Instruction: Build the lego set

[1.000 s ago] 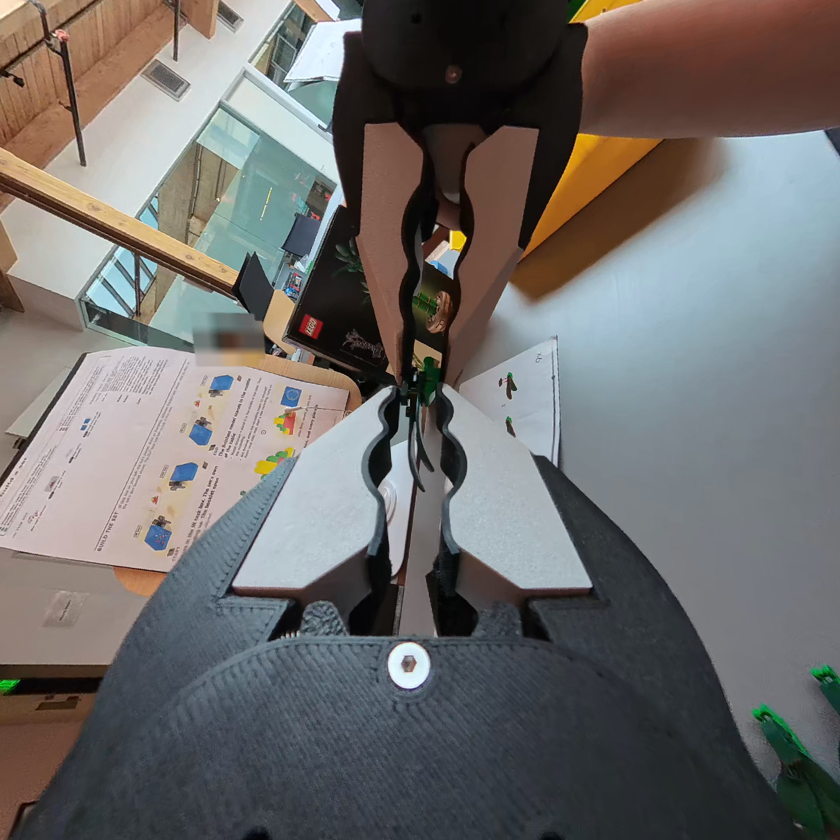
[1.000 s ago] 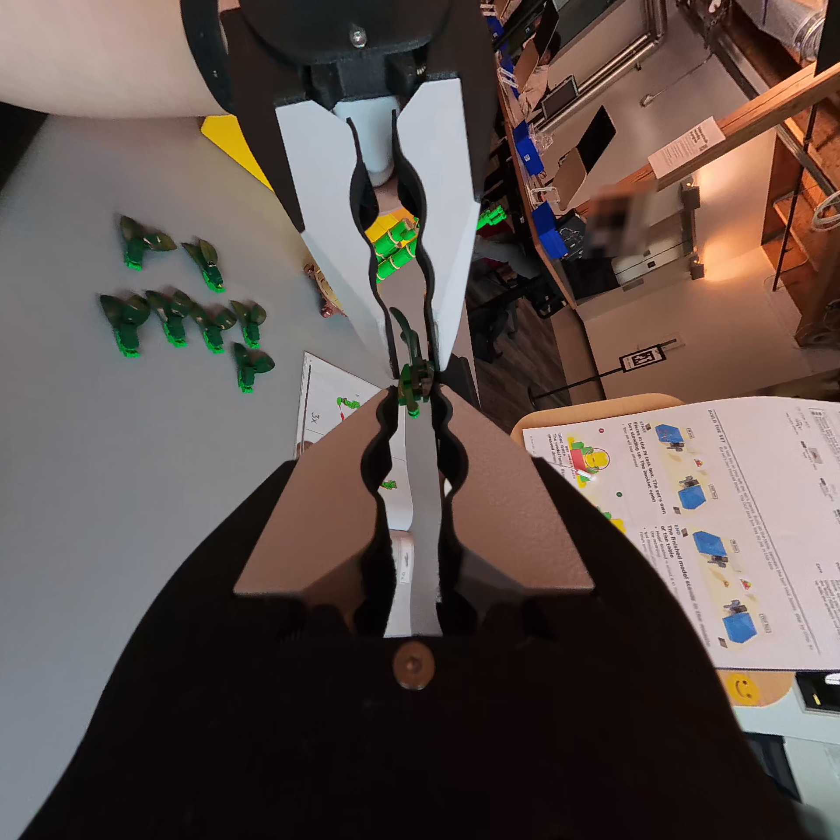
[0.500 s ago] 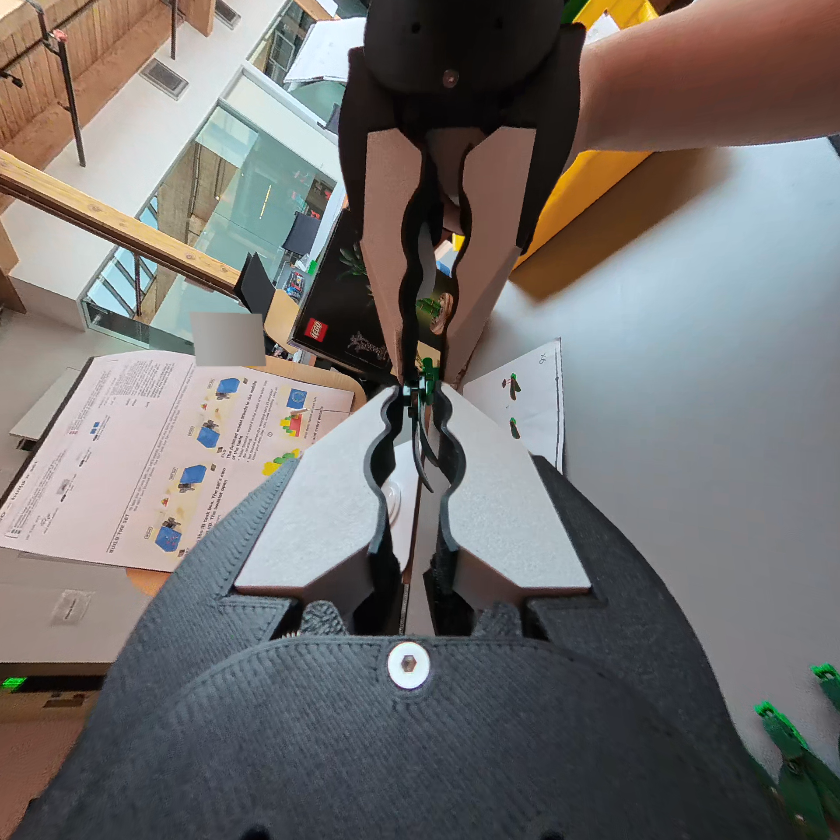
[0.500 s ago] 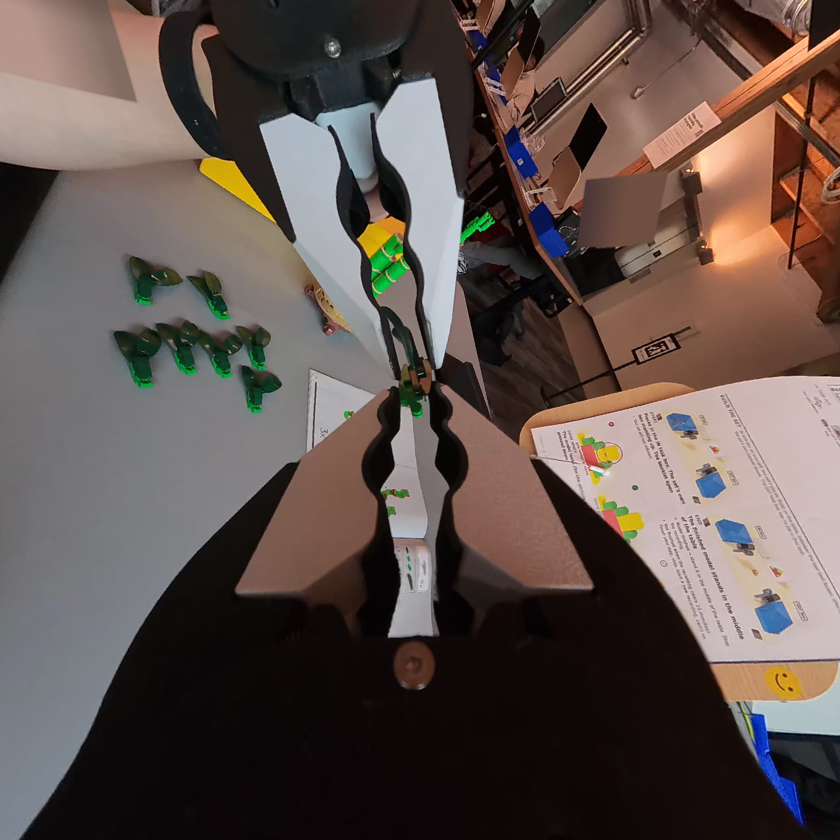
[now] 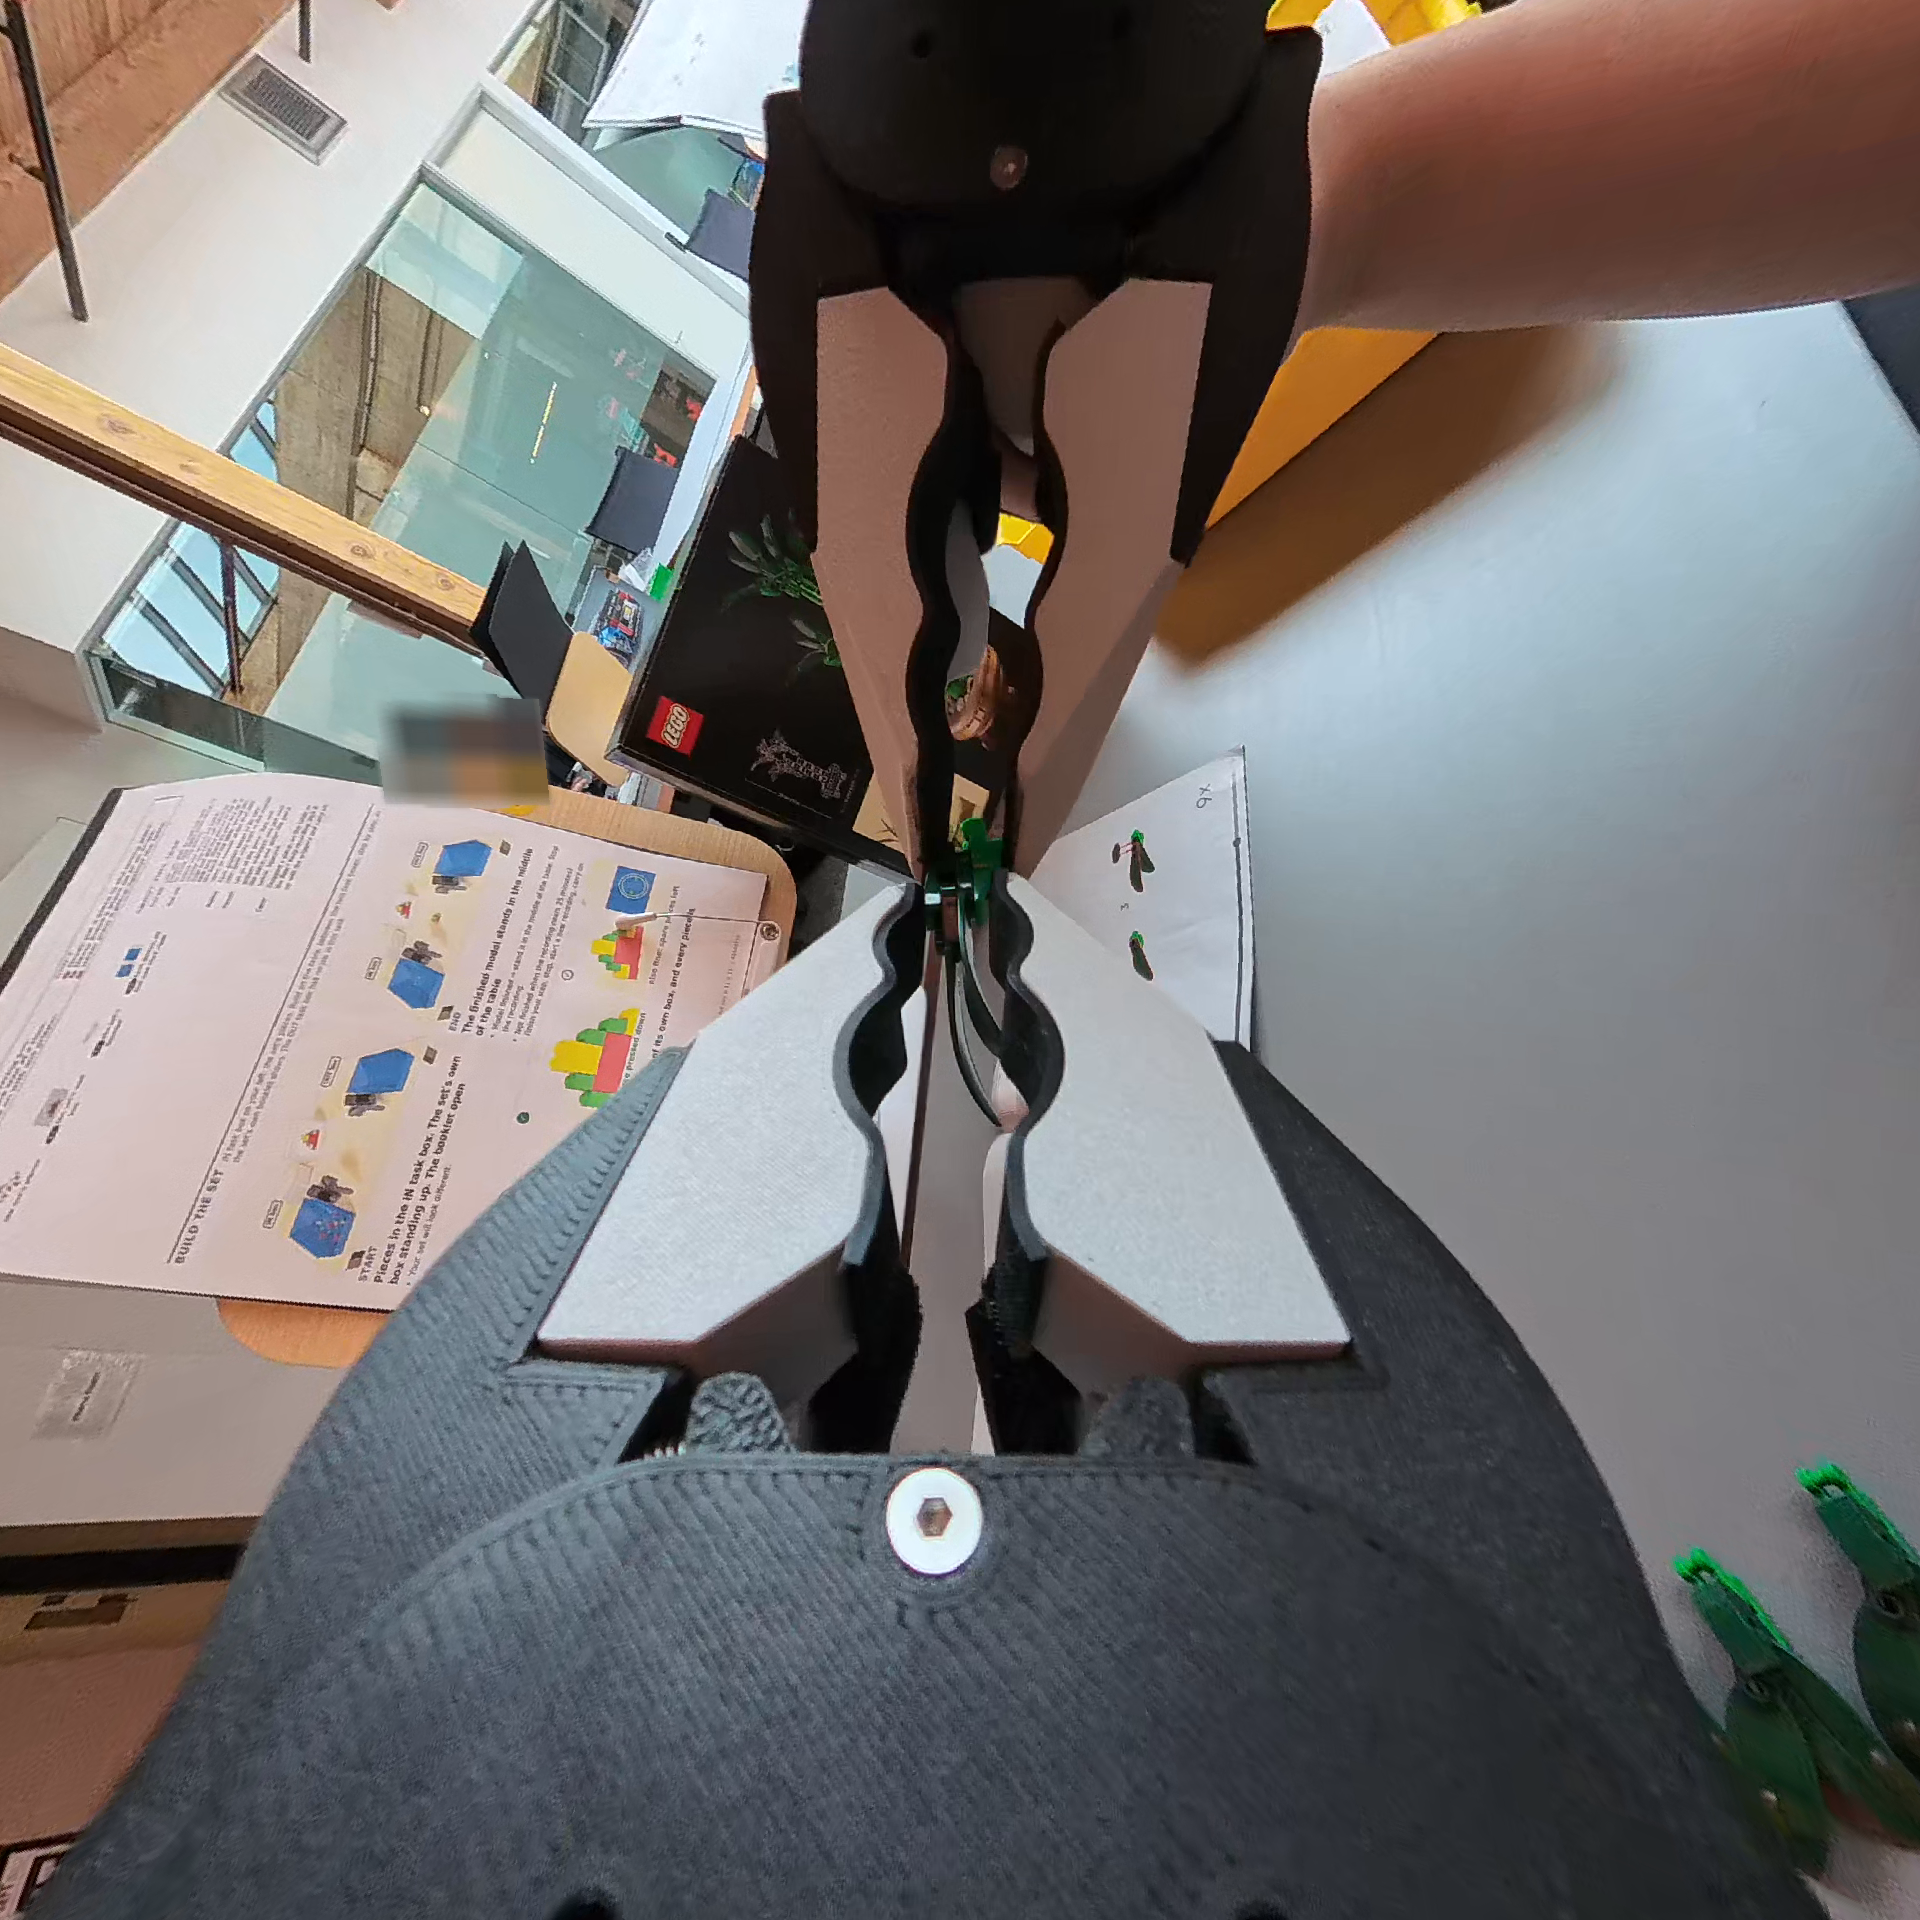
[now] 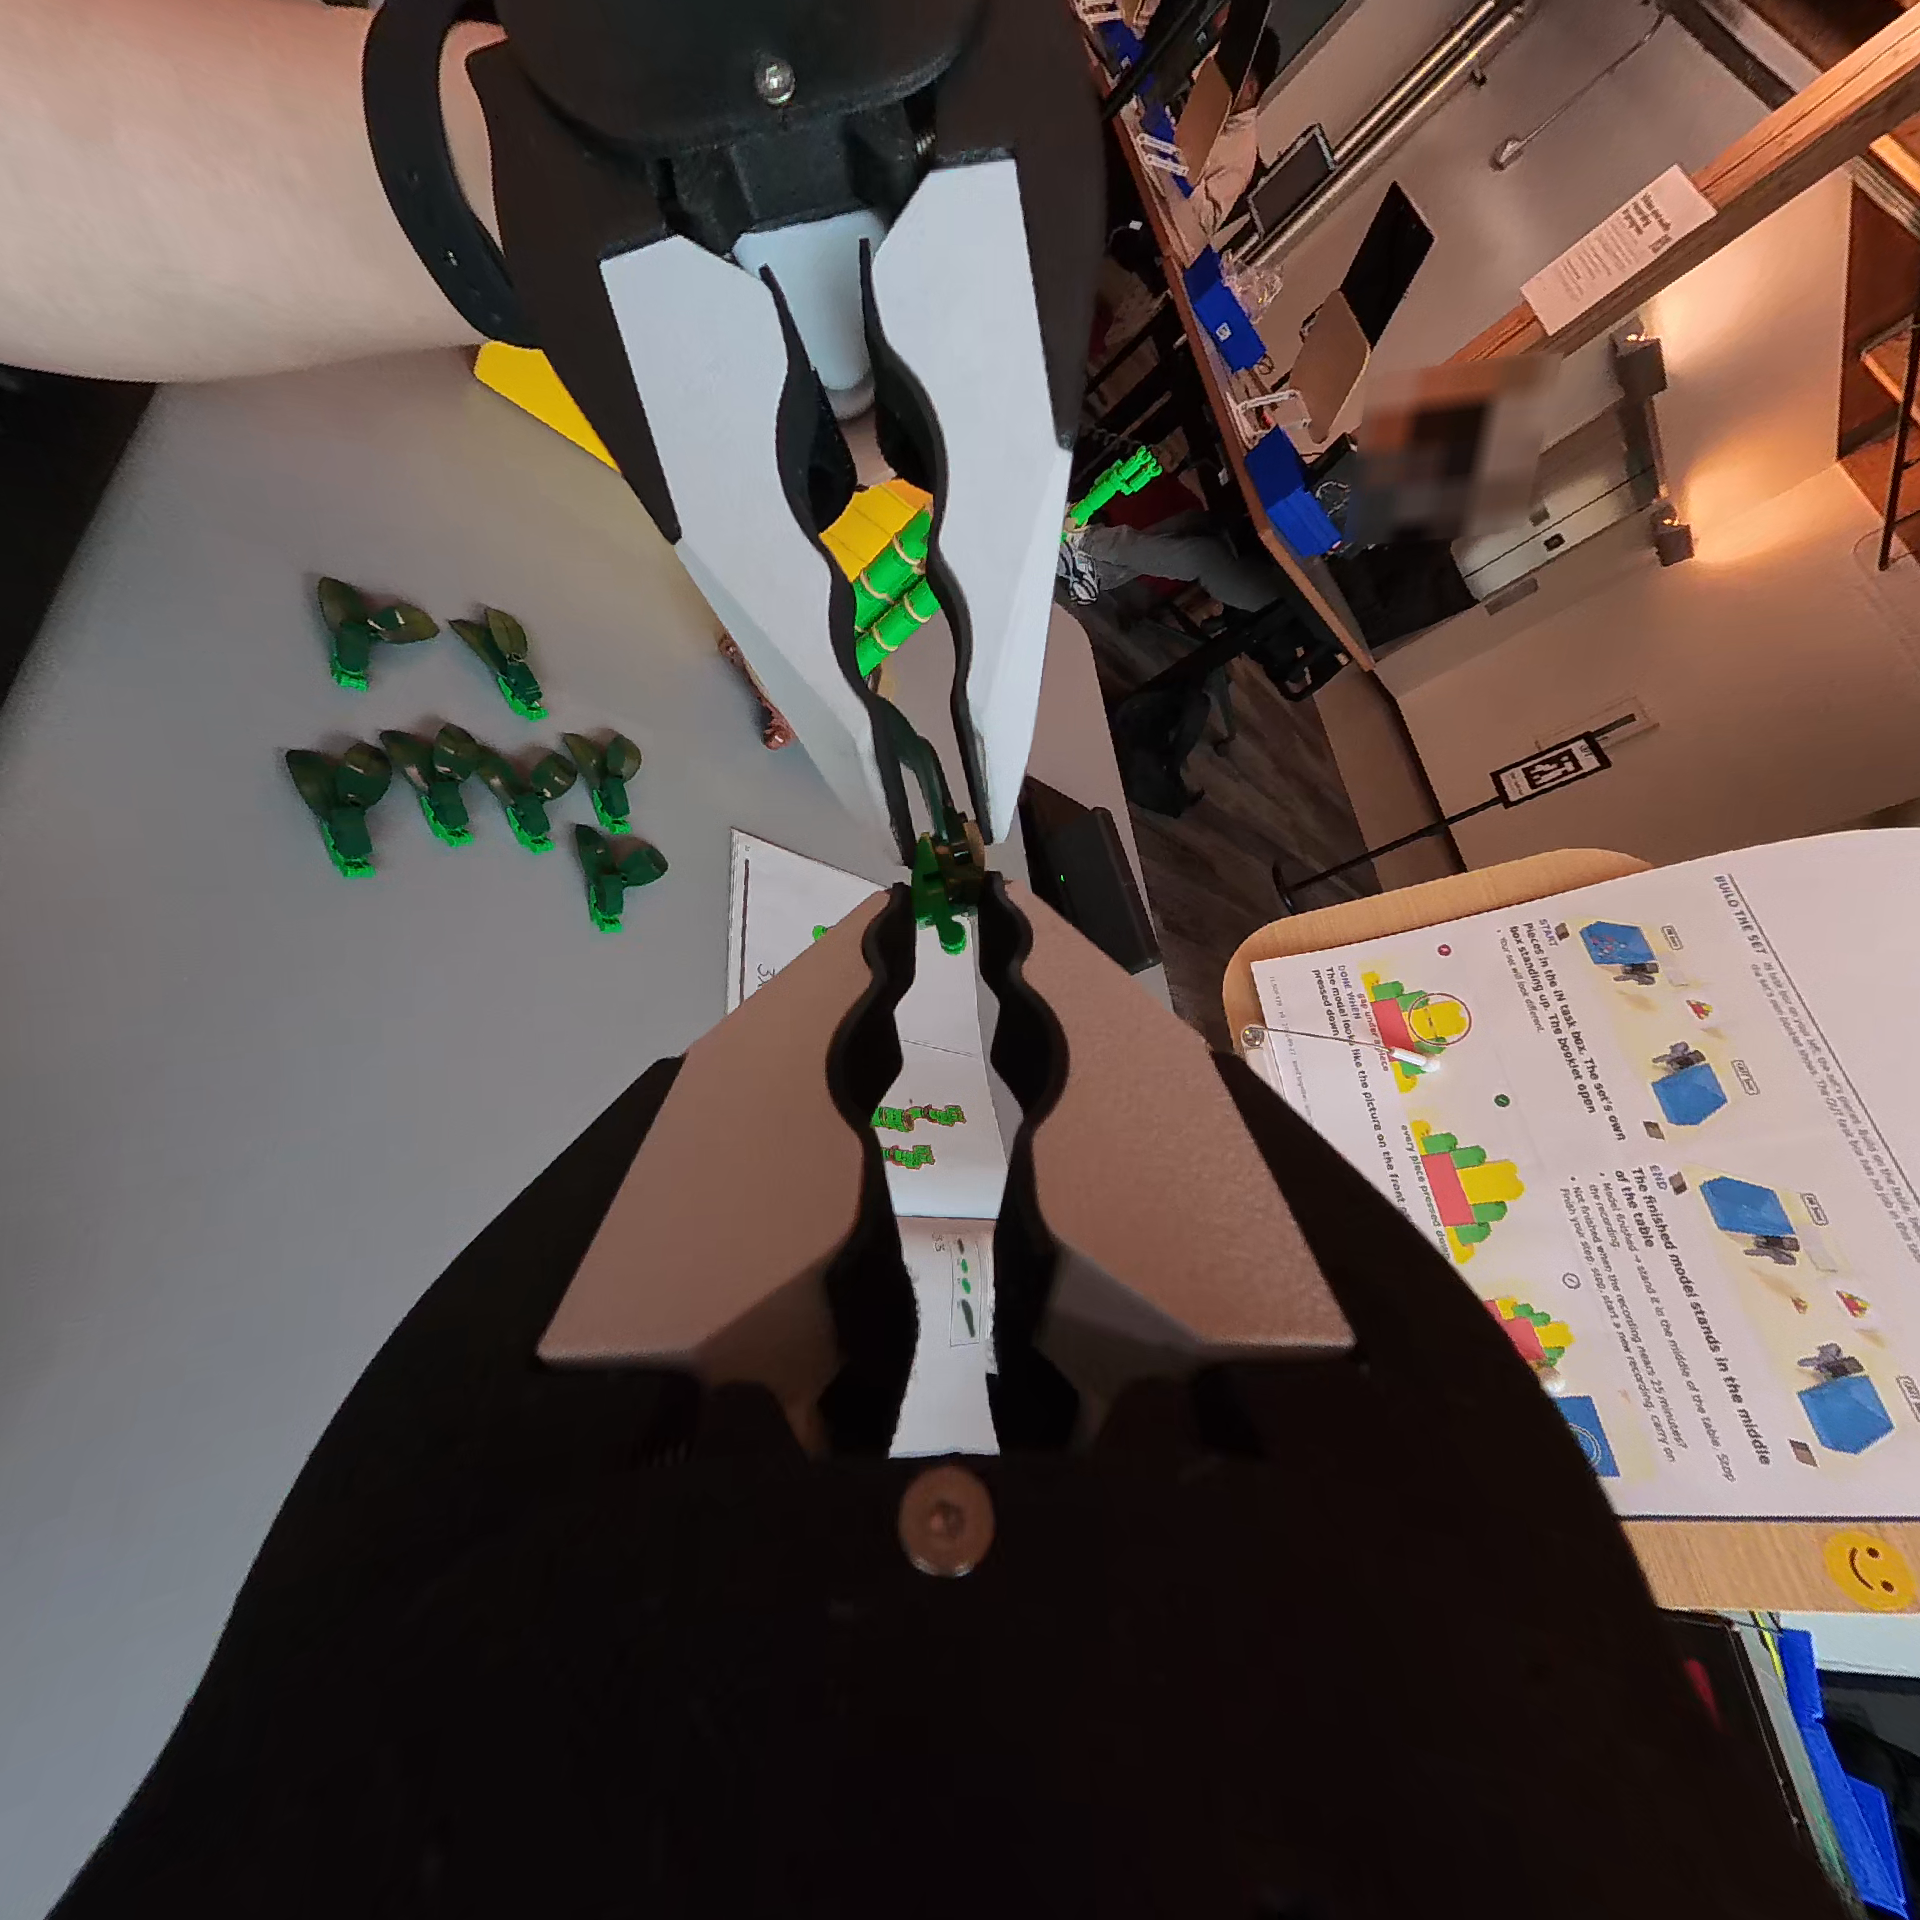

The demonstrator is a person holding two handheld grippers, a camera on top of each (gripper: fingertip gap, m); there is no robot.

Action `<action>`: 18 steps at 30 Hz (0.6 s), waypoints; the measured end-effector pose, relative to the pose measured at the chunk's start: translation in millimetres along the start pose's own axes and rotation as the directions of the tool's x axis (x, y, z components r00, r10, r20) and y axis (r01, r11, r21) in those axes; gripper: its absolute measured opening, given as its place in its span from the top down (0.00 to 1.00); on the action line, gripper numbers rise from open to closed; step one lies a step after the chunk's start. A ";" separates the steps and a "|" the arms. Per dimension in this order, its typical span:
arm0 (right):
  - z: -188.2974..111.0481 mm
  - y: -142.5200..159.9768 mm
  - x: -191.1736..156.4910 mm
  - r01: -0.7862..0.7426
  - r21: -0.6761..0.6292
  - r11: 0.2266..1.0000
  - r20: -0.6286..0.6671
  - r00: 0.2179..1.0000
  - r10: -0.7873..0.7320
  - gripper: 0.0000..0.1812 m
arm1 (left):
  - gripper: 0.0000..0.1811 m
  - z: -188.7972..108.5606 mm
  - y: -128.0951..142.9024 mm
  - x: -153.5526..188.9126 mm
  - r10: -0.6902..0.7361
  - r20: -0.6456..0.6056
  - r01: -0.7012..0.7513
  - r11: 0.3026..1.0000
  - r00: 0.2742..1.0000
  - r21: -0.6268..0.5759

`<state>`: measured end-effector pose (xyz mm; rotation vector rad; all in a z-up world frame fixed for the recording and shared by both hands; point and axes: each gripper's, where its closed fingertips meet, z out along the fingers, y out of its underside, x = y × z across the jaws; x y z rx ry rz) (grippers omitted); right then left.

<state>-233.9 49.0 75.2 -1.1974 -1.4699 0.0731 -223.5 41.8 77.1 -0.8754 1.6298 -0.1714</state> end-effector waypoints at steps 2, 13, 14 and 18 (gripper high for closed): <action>0.2 0.1 -0.2 -0.004 0.000 1.000 0.003 1.000 0.004 0.95 | 0.95 0.1 0.2 0.1 0.000 -0.001 0.000 1.000 1.000 0.000; 30.0 42.4 -5.5 -0.093 -0.063 0.994 0.070 0.993 0.098 0.94 | 0.93 19.4 45.3 7.9 0.104 0.025 -0.095 0.966 0.994 -0.240; 35.3 53.8 -4.6 -0.101 -0.084 0.991 0.063 0.992 0.106 0.94 | 0.91 22.6 56.8 7.2 0.161 0.034 -0.143 0.939 0.986 -0.312; 45.5 87.6 -0.1 -0.193 -0.120 0.974 0.060 0.978 0.202 0.94 | 0.84 33.6 78.4 8.0 0.425 0.013 -0.356 0.774 0.905 -0.523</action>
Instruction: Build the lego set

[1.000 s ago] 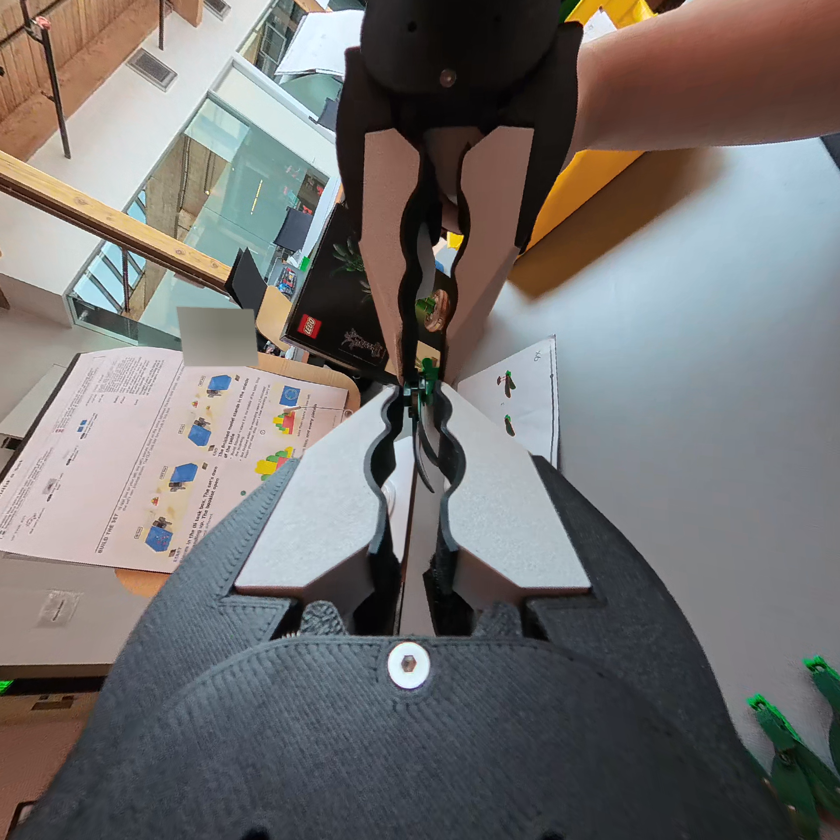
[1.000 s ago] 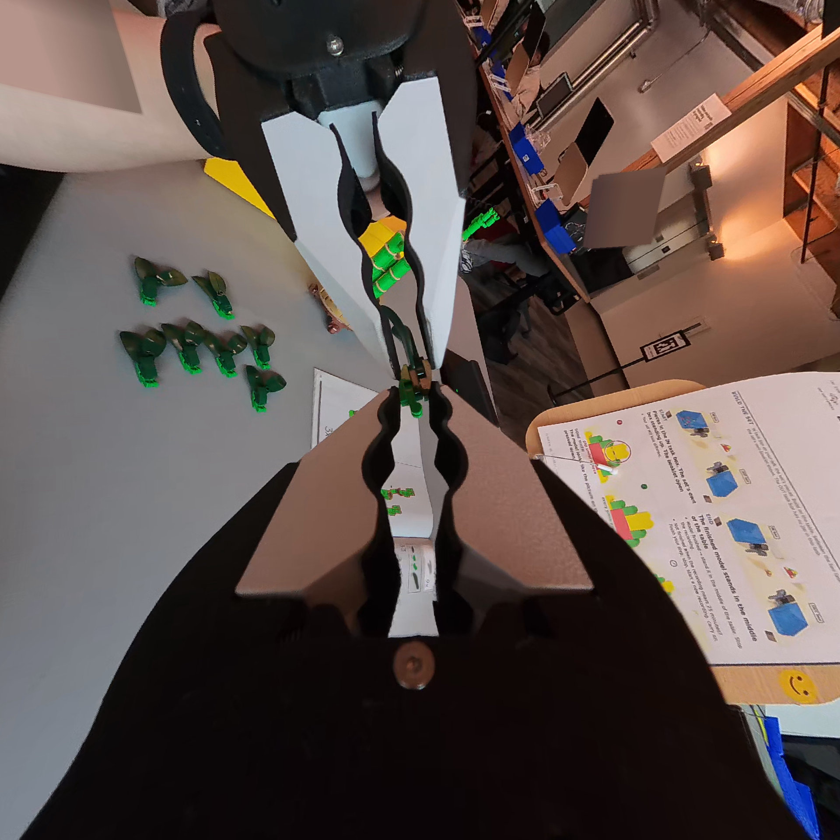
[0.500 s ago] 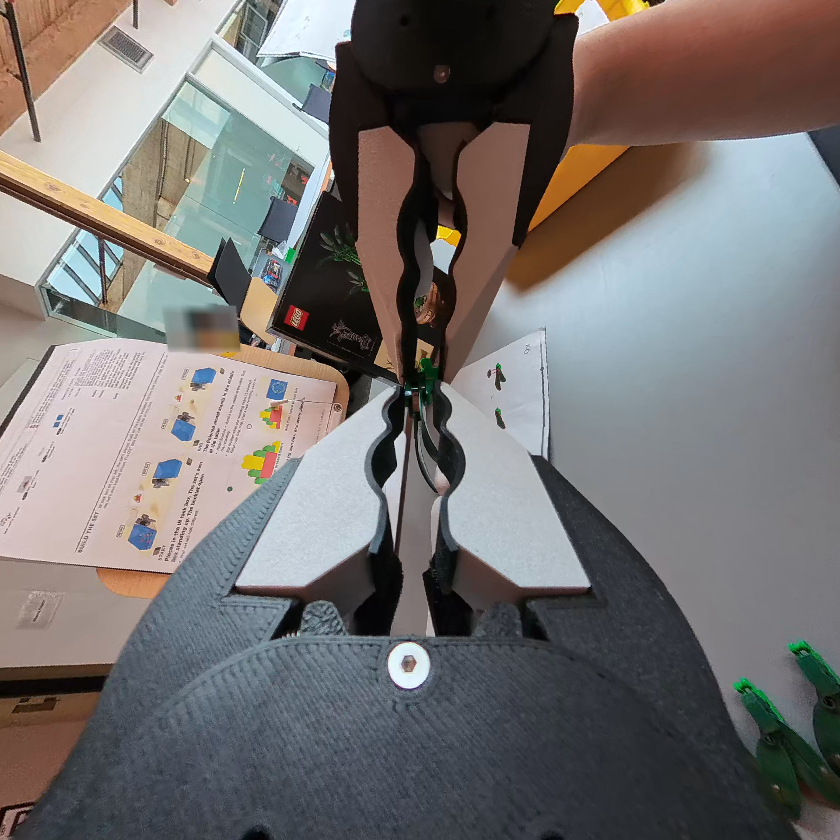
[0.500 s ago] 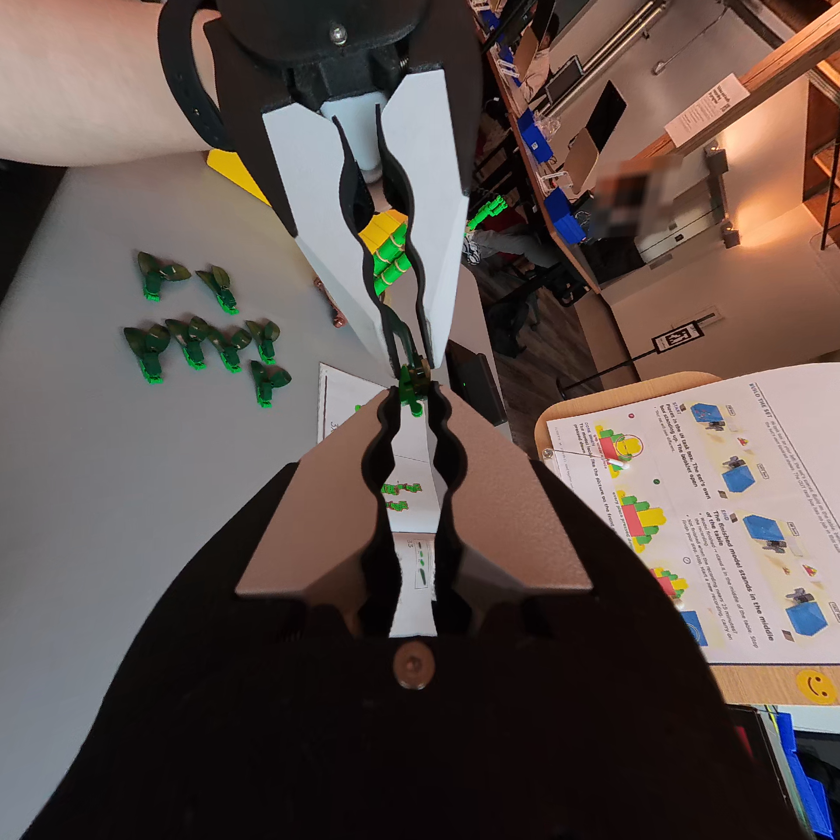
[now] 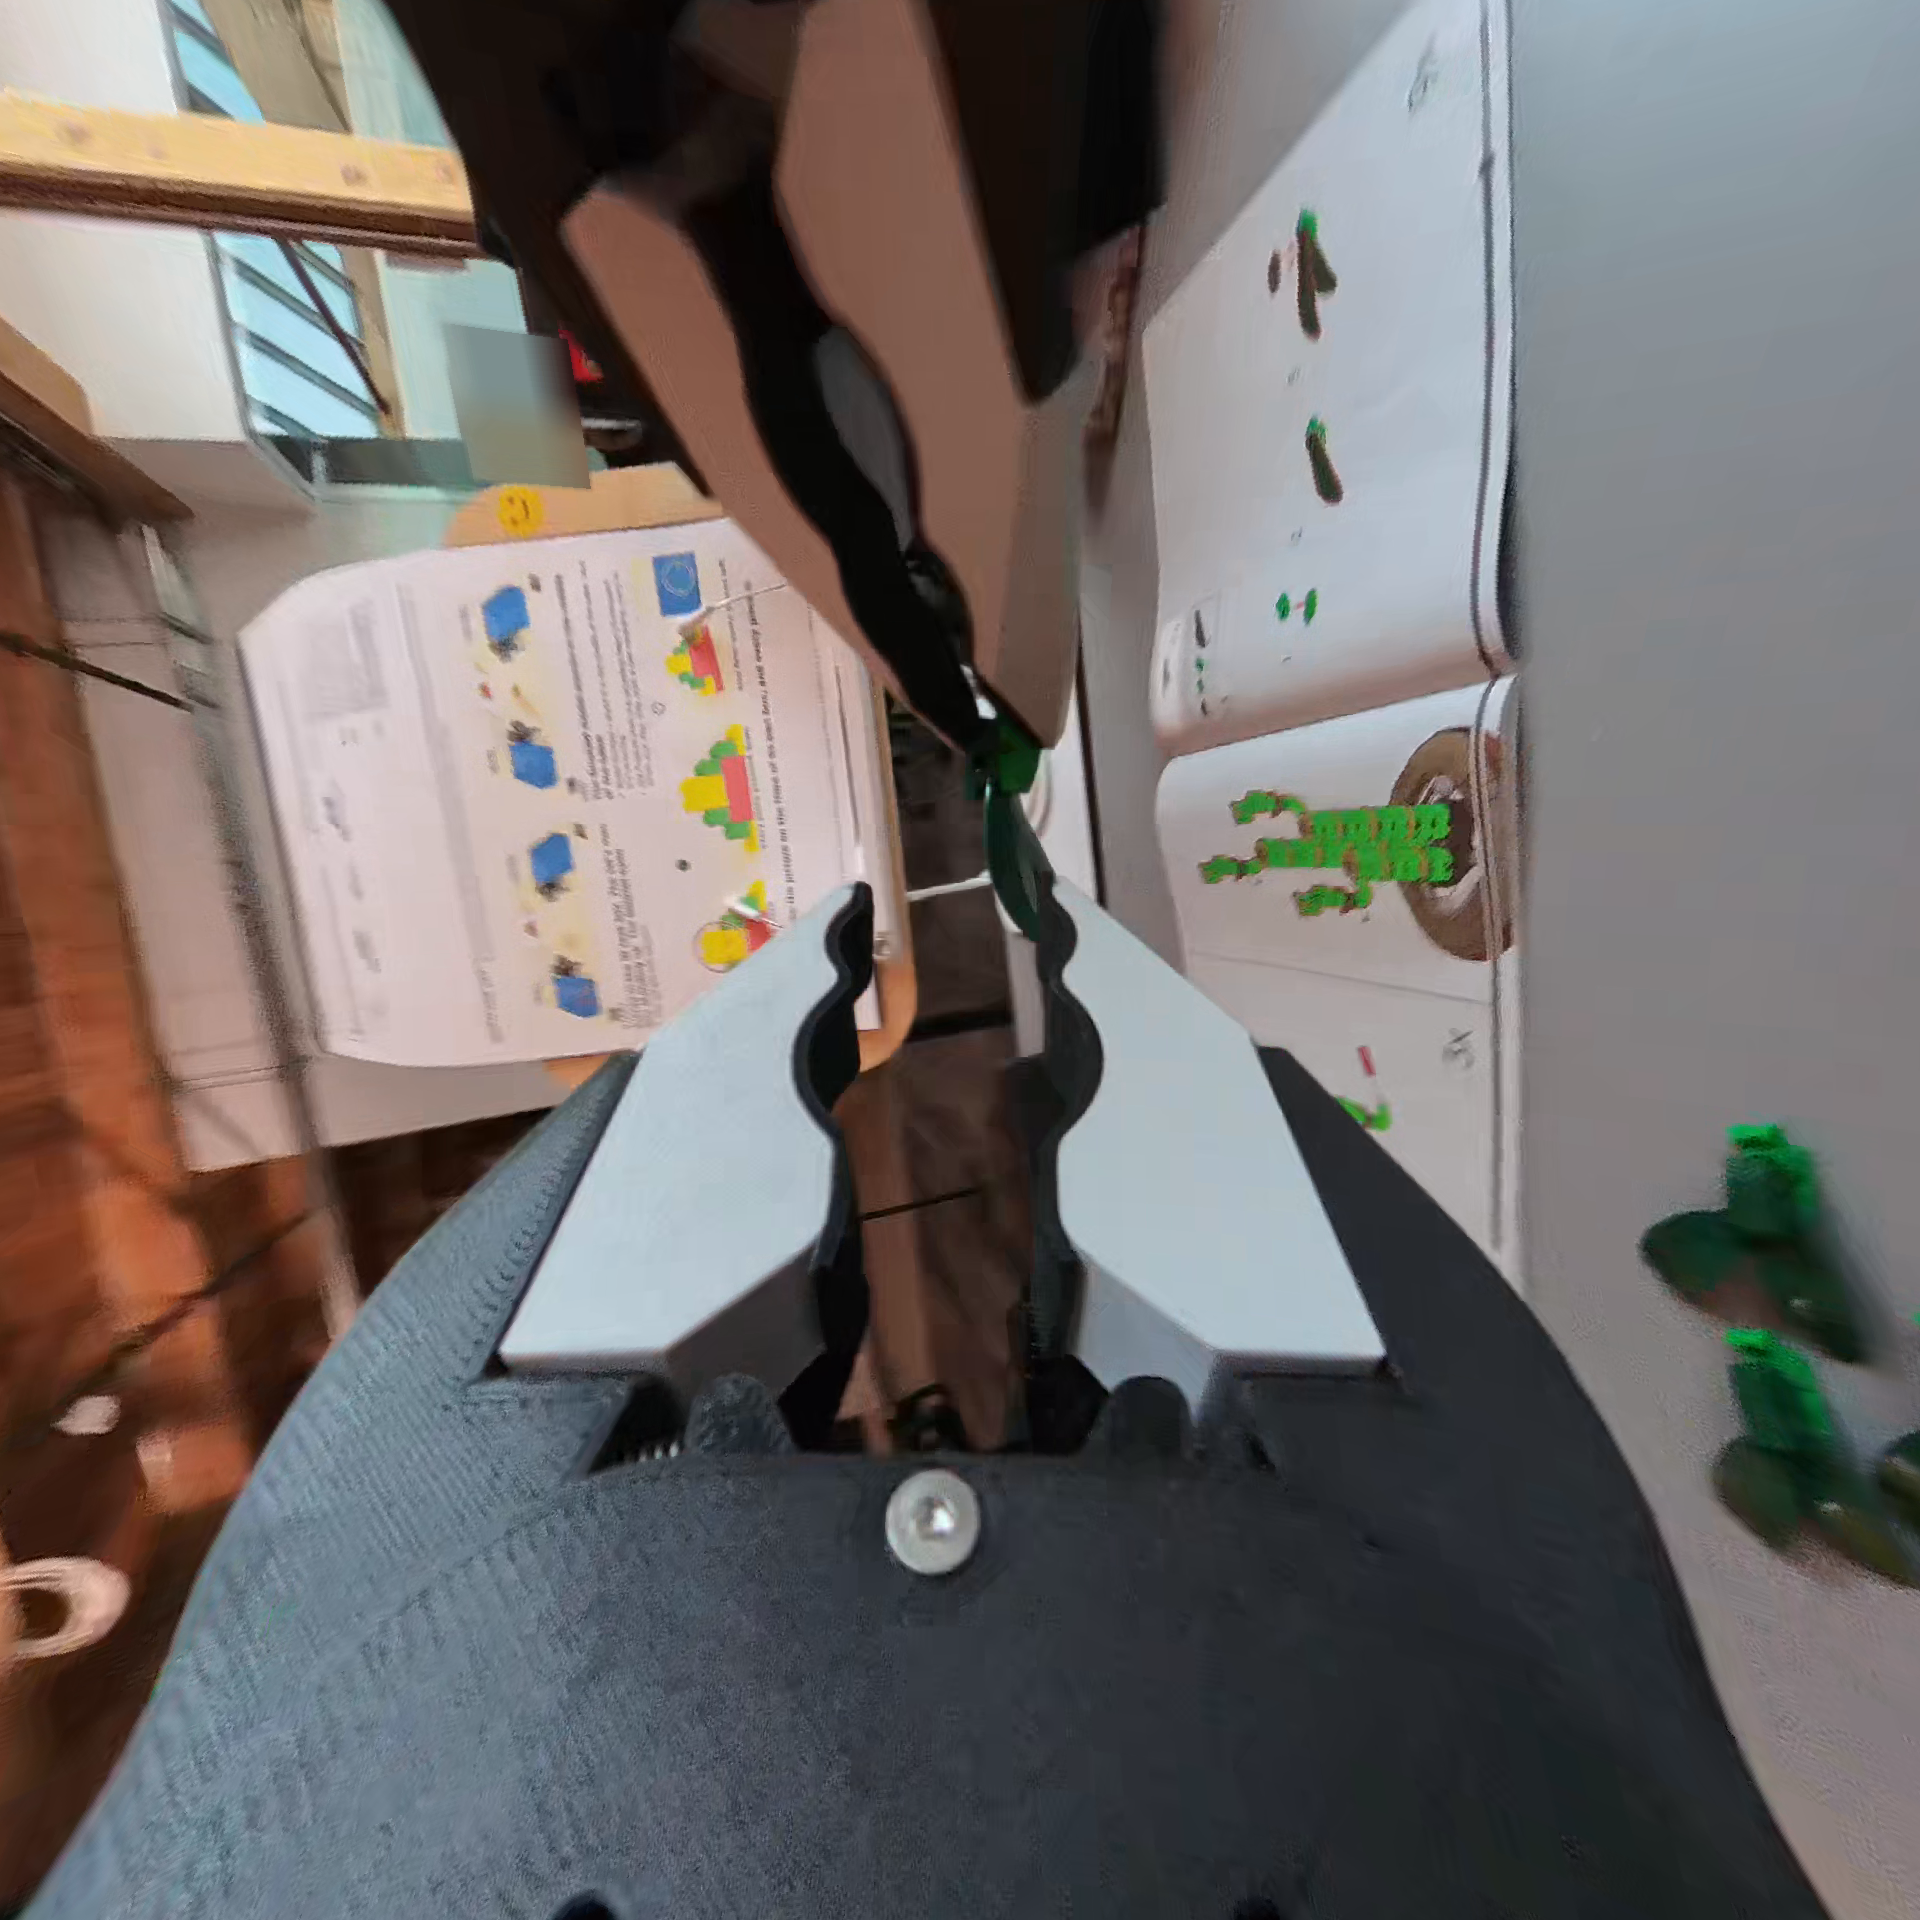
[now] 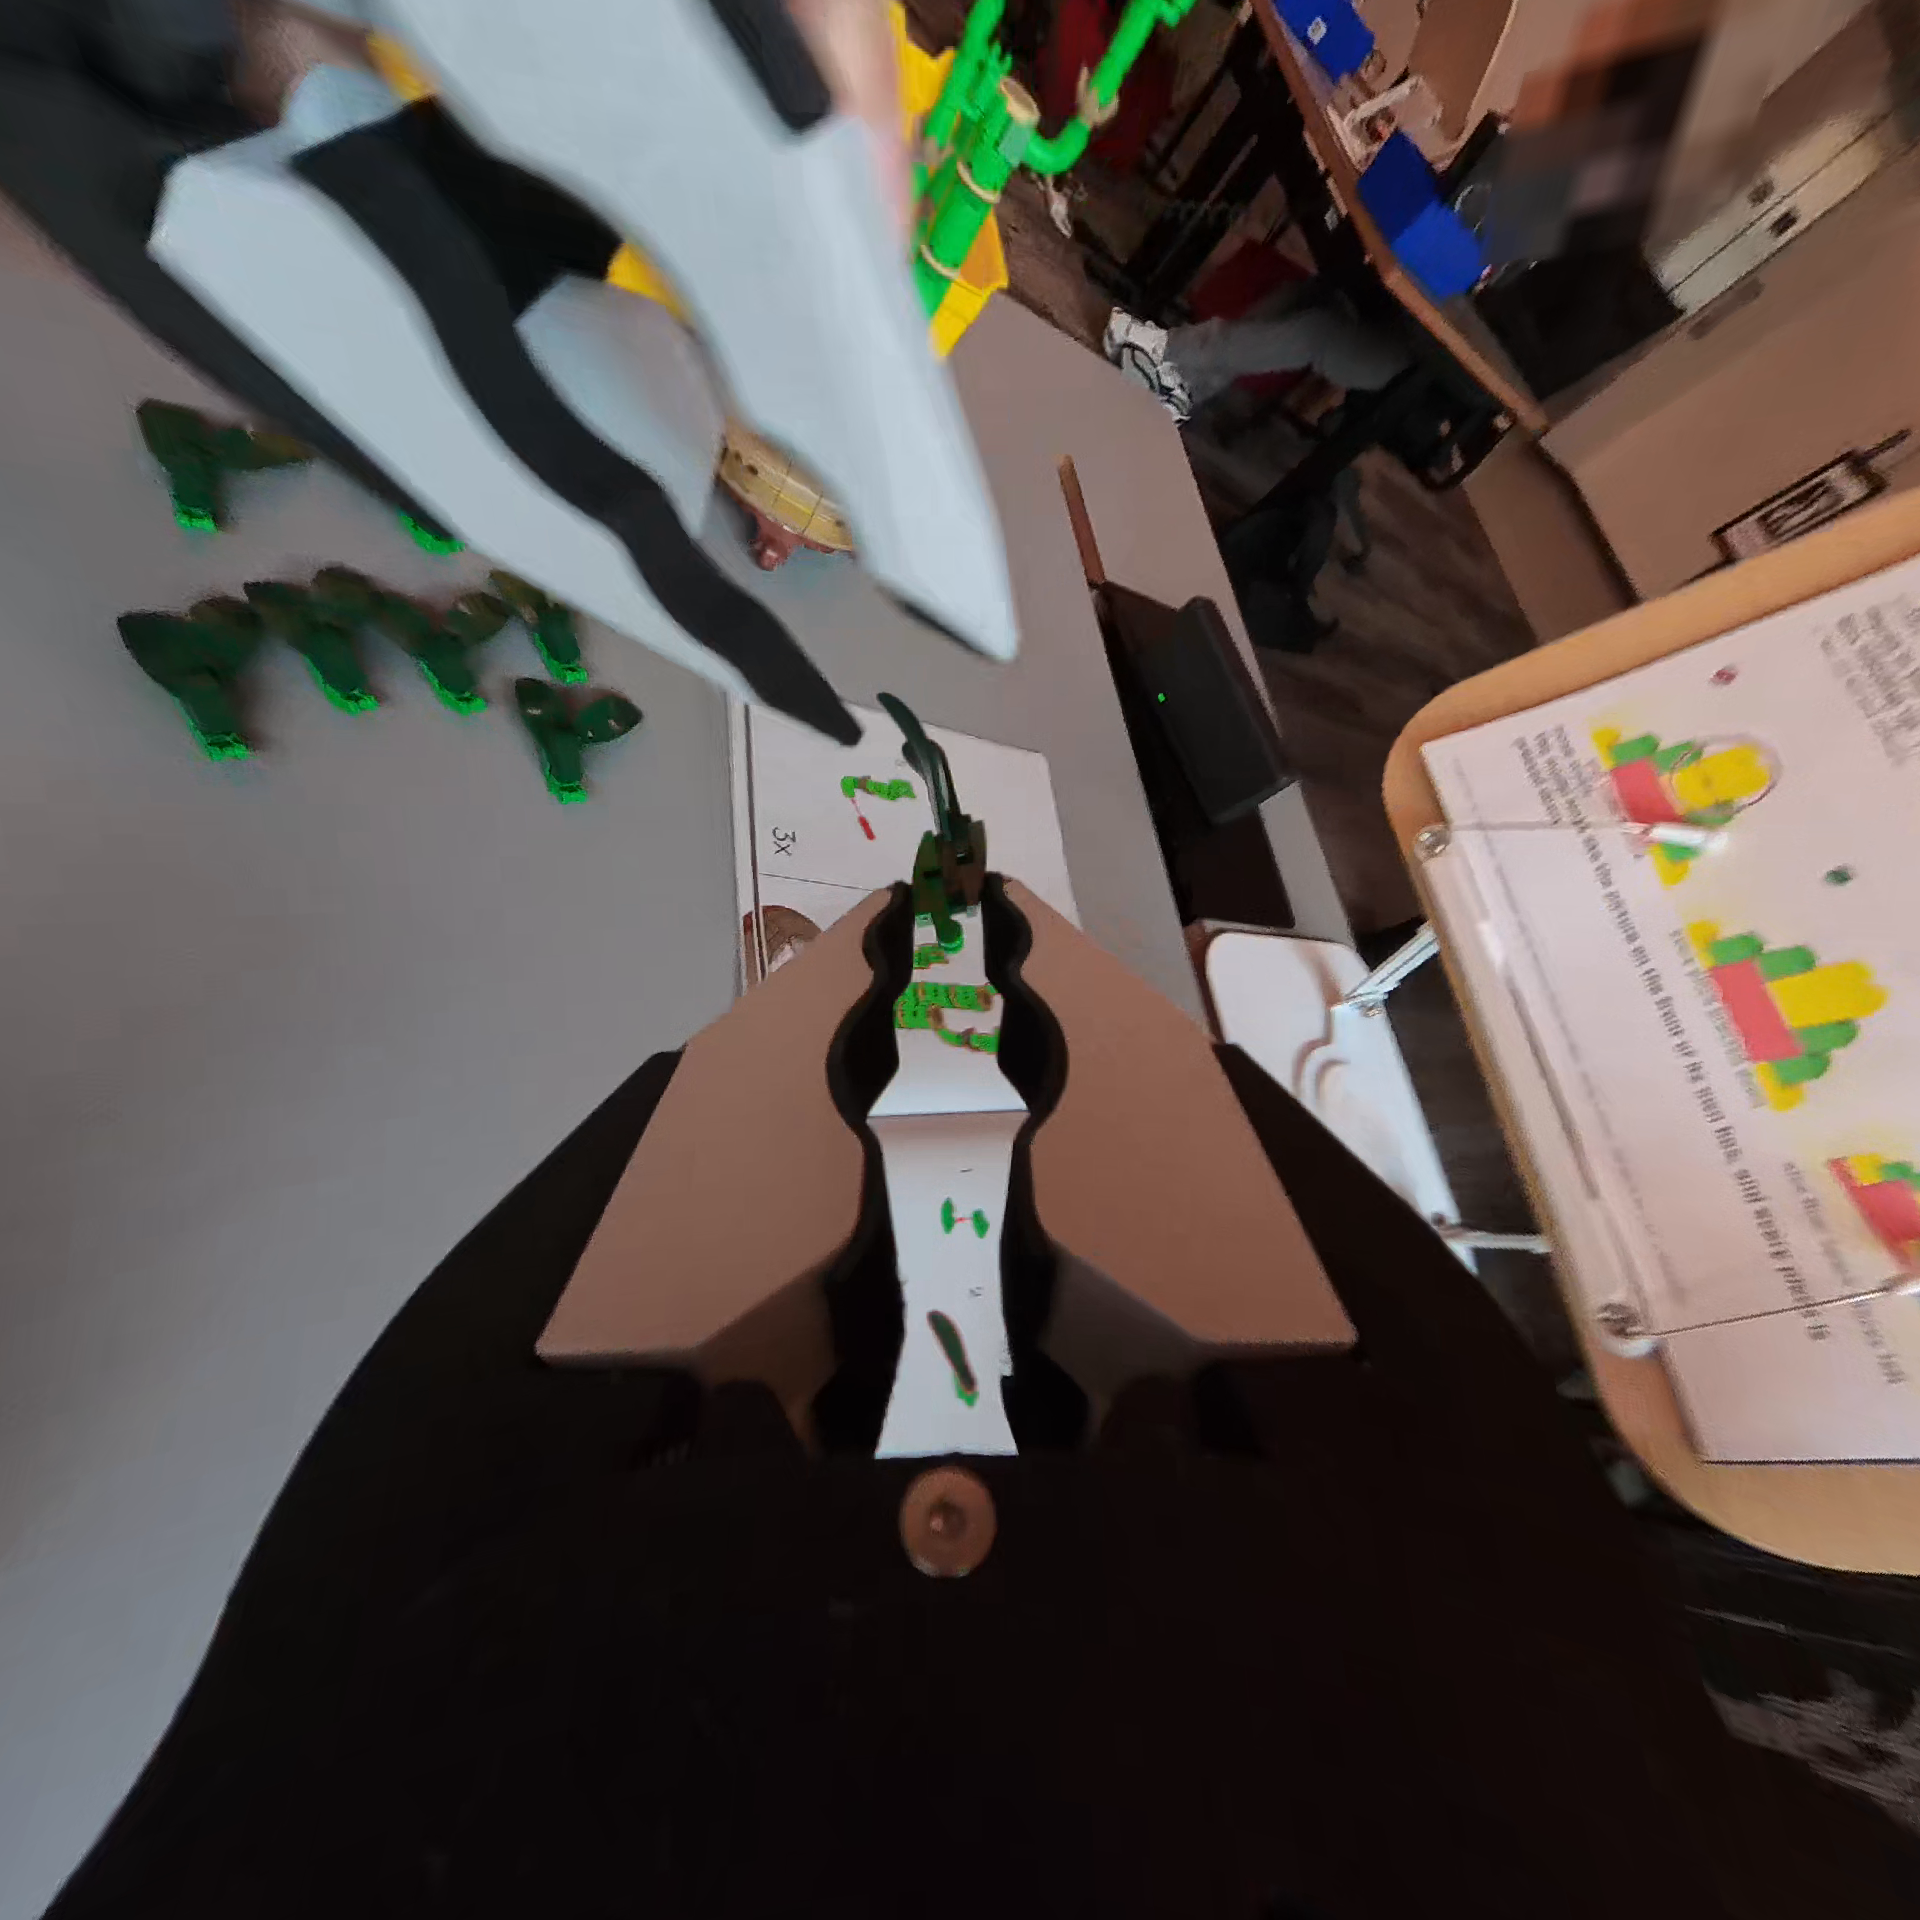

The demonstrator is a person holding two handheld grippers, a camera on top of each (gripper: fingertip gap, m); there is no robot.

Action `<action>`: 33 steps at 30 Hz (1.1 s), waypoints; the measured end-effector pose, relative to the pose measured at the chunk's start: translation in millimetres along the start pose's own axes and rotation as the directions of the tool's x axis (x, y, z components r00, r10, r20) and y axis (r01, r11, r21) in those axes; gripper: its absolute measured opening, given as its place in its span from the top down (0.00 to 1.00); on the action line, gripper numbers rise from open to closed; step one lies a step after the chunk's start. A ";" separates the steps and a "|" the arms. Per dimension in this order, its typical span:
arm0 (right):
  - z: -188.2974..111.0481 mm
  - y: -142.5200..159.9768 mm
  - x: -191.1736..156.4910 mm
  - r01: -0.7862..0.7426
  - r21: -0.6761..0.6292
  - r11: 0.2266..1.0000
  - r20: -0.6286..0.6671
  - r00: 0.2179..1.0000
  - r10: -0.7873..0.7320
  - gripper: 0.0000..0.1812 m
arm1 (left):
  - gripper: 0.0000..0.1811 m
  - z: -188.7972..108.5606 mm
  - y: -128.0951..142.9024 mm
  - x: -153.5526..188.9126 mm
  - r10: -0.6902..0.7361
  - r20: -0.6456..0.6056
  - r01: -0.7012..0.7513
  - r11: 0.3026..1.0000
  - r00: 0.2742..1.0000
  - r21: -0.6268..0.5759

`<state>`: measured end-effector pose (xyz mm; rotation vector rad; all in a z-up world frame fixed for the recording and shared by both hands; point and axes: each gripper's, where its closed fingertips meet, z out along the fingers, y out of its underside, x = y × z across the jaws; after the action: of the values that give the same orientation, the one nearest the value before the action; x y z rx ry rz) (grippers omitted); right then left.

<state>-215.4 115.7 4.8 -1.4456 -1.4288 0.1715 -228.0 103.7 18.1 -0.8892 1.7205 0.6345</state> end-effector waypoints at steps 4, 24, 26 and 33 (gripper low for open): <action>1.8 15.9 12.7 -0.139 0.033 0.990 0.006 0.990 0.138 0.94 | 0.94 2.6 -54.4 24.6 0.274 0.070 -0.279 0.957 0.959 0.078; 1.5 23.6 24.3 -0.211 0.054 0.976 -0.040 0.976 0.213 0.94 | 0.95 -3.5 -45.8 -45.9 -0.539 0.059 0.498 0.811 0.840 0.306; -8.5 9.1 28.3 -0.177 0.093 0.980 -0.066 0.981 0.183 0.94 | 0.89 -14.5 -25.7 -69.4 -0.796 -0.158 0.784 0.504 0.585 0.362; -37.5 -47.6 16.3 0.038 0.116 0.993 -0.129 0.991 -0.023 0.93 | 0.73 -47.3 5.0 -81.1 -0.736 -0.289 0.756 0.439 0.613 0.485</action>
<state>-214.9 95.8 64.3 -1.3143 -1.3139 0.1391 -244.2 91.0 109.8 -1.0896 1.2083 -0.5073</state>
